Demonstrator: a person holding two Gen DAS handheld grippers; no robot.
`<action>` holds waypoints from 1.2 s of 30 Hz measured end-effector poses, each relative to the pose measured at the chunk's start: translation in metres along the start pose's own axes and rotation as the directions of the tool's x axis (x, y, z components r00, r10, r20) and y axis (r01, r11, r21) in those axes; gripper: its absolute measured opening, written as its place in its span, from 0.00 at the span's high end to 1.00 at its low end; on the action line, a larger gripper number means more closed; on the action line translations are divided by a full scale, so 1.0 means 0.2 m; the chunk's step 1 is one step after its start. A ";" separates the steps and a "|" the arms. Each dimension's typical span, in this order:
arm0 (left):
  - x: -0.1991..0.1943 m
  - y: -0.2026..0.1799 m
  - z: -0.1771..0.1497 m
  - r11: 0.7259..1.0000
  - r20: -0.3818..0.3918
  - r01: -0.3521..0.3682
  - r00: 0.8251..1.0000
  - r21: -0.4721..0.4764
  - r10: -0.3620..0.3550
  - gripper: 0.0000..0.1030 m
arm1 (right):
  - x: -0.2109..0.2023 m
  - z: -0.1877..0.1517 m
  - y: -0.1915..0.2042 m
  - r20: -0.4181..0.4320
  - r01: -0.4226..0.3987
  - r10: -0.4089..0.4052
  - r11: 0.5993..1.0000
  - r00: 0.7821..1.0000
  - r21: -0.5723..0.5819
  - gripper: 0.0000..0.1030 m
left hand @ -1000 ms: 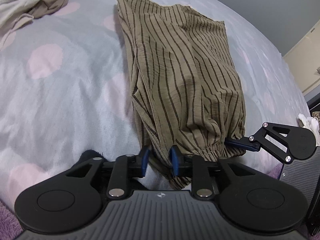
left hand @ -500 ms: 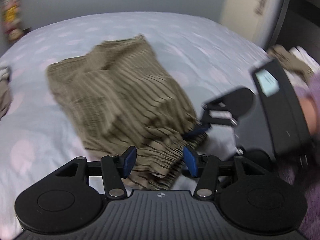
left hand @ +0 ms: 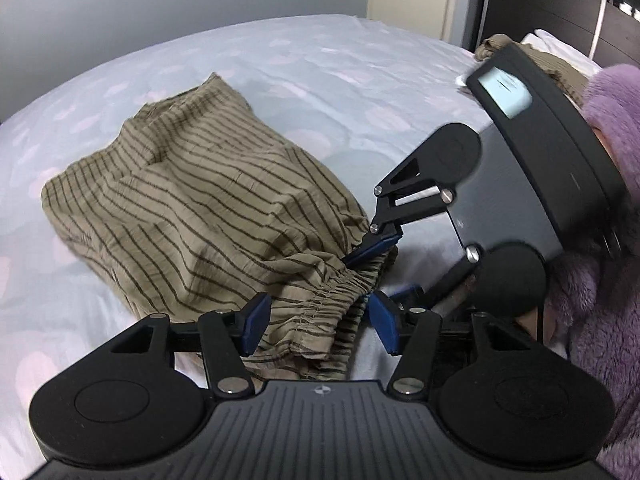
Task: Fold clothes
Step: 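Grasp the waistband with the right tool while the left tool holds its edge, then lift the trousers by the waistband with both tools, gathering the fabric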
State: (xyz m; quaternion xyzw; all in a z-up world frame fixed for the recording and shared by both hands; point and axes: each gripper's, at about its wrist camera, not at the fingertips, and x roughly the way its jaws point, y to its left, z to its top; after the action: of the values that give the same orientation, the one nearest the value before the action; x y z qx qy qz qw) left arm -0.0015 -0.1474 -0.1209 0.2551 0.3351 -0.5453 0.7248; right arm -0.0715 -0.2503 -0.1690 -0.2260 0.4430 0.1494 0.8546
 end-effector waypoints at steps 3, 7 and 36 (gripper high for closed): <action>0.01 -0.05 0.00 0.996 -0.009 -0.019 1.000 0.089 0.020 0.47 | -0.01 -0.01 -0.11 0.025 -0.059 0.056 0.988 0.998 0.140 0.70; 0.02 -0.13 0.00 0.973 -0.022 -0.051 0.998 0.223 0.058 0.46 | -0.01 -0.05 -0.24 0.073 -0.148 0.131 0.935 0.989 0.321 0.72; 0.04 0.02 0.12 0.987 -0.071 -0.159 0.984 0.036 0.162 0.83 | -0.11 -0.01 0.09 0.191 0.199 -0.195 0.980 0.962 -0.003 0.41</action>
State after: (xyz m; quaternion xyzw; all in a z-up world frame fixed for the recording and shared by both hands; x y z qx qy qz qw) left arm 0.0095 -0.1693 -0.1116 0.3122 0.3315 -0.4804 0.7496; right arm -0.0932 -0.2373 -0.1554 -0.2632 0.3330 0.0893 0.9010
